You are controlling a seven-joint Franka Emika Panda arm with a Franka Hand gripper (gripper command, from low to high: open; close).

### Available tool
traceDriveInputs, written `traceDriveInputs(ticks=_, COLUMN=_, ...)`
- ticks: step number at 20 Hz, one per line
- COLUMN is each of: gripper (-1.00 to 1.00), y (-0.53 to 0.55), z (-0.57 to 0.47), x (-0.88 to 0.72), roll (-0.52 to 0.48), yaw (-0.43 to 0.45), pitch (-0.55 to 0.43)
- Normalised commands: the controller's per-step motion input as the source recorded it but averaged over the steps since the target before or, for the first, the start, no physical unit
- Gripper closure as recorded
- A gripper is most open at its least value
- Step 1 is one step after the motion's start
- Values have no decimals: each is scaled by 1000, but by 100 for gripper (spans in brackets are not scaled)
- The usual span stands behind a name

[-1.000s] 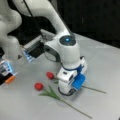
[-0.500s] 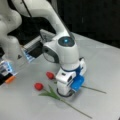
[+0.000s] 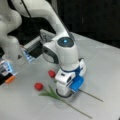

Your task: Flower insertion into a vase

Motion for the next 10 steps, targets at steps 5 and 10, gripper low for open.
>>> traceDriveInputs(ticks=5, gripper=100, y=127, z=-309, x=99, roll=72, yaw=-99, pitch=31)
traceDriveInputs(ticks=10, gripper=100, y=76, z=-72, x=27, roll=116, yaw=-102, pitch=30)
